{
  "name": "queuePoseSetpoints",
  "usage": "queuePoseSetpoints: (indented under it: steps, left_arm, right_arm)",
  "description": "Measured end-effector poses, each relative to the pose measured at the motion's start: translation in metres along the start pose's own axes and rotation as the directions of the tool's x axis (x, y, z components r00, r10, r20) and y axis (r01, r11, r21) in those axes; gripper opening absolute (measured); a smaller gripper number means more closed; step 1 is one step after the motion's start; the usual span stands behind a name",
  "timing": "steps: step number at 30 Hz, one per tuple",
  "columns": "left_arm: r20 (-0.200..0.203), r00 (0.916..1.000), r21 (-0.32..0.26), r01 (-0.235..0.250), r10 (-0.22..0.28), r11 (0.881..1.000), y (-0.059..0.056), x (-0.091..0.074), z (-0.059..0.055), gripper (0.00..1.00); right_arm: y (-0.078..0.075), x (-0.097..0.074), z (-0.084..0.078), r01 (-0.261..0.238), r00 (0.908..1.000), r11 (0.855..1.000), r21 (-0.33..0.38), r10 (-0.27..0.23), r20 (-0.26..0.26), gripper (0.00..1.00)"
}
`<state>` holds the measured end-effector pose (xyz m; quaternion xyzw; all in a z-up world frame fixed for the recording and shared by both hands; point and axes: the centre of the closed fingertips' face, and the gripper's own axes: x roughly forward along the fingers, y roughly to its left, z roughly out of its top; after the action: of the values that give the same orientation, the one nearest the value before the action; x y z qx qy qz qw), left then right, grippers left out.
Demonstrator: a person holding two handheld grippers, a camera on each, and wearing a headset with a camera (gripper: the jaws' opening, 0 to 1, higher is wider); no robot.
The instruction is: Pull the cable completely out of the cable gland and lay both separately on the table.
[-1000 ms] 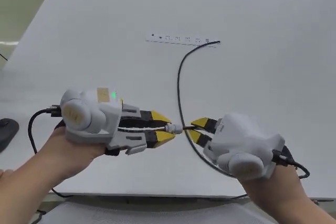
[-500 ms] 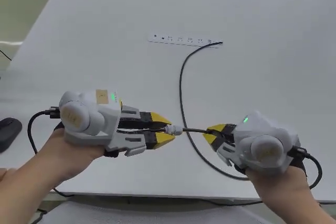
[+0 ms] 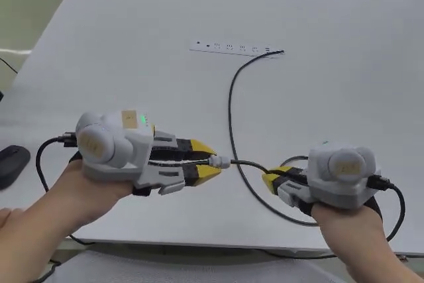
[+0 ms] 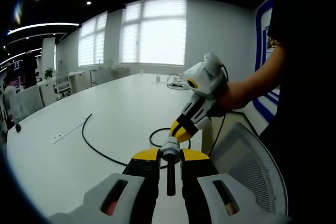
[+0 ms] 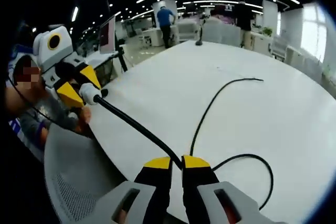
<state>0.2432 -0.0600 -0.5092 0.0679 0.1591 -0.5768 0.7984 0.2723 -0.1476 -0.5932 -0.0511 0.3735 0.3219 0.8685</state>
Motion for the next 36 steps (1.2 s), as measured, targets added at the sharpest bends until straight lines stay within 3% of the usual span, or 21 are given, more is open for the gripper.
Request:
queuePoseSetpoints:
  steps: [5, 6, 7, 10, 14, 18, 20, 22, 25, 28, 29, 32, 36]
  left_arm:
    - [-0.001, 1.0000, -0.010, 0.001, -0.001, 1.000, -0.001, 0.000, 0.000, 0.15]
    - [0.001, 1.0000, -0.011, 0.001, -0.001, 1.000, -0.002, 0.000, 0.000, 0.15]
    - [0.004, 1.0000, -0.020, 0.001, -0.001, 1.000, -0.002, -0.001, 0.000, 0.15]
    - [0.001, 1.0000, -0.024, 0.002, -0.002, 1.000, -0.002, -0.003, -0.001, 0.15]
    - [0.005, 1.0000, -0.031, 0.001, -0.001, 1.000, 0.000, -0.006, 0.000, 0.15]
    - [0.011, 0.9999, -0.037, 0.004, -0.004, 0.999, -0.002, -0.007, 0.001, 0.15]
    - [0.007, 0.9999, -0.037, 0.009, -0.009, 0.999, -0.003, -0.007, 0.000, 0.15]
    - [0.000, 0.9999, -0.037, 0.013, -0.013, 0.999, -0.004, -0.006, -0.004, 0.15]
    - [0.007, 0.9997, -0.047, 0.022, -0.022, 0.999, -0.005, -0.006, -0.005, 0.15]
    - [0.012, 0.9995, -0.058, 0.029, -0.028, 0.998, -0.006, -0.006, -0.004, 0.15]
    - [0.014, 0.9995, -0.059, 0.029, -0.028, 0.998, -0.006, -0.007, -0.004, 0.15]
    - [0.016, 0.9995, -0.066, 0.029, -0.028, 0.997, -0.005, -0.007, -0.003, 0.15]
    - [0.023, 0.9992, -0.066, 0.033, -0.031, 0.997, -0.006, -0.007, -0.001, 0.15]
  right_arm:
    - [0.004, 0.003, -0.006, -0.026, 0.9996, 0.994, 0.103, 0.027, -0.006, 0.02]
    - [0.006, 0.004, -0.005, -0.047, 0.9989, 0.980, 0.194, 0.044, 0.018, 0.02]
    - [0.005, 0.004, -0.004, -0.055, 0.9983, 0.974, 0.221, 0.050, 0.029, 0.03]
    - [0.006, 0.004, -0.004, -0.045, 0.9987, 0.989, 0.138, 0.041, 0.030, 0.03]
    - [0.009, 0.001, -0.003, -0.042, 0.9984, 0.994, 0.103, 0.038, 0.042, 0.04]
    - [0.007, -0.004, -0.001, -0.011, 0.9995, 1.000, -0.029, 0.011, 0.030, 0.06]
    - [0.005, -0.006, 0.002, 0.020, 0.9997, 0.992, -0.126, -0.018, 0.019, 0.07]
    - [0.007, -0.008, 0.009, 0.050, 0.9986, 0.966, -0.255, -0.044, 0.030, 0.10]
    - [0.019, -0.012, 0.020, 0.046, 0.9986, 0.930, -0.366, -0.033, 0.040, 0.13]
    - [0.051, -0.016, 0.041, 0.022, 0.9969, 0.839, -0.544, 0.023, 0.076, 0.14]
    - [0.055, -0.016, 0.043, 0.015, 0.9966, 0.831, -0.556, 0.033, 0.075, 0.14]
    - [0.073, -0.015, 0.047, -0.005, 0.9982, 0.773, -0.635, 0.042, 0.043, 0.15]
    - [0.090, -0.012, 0.053, -0.026, 0.9965, 0.734, -0.679, 0.073, 0.041, 0.11]
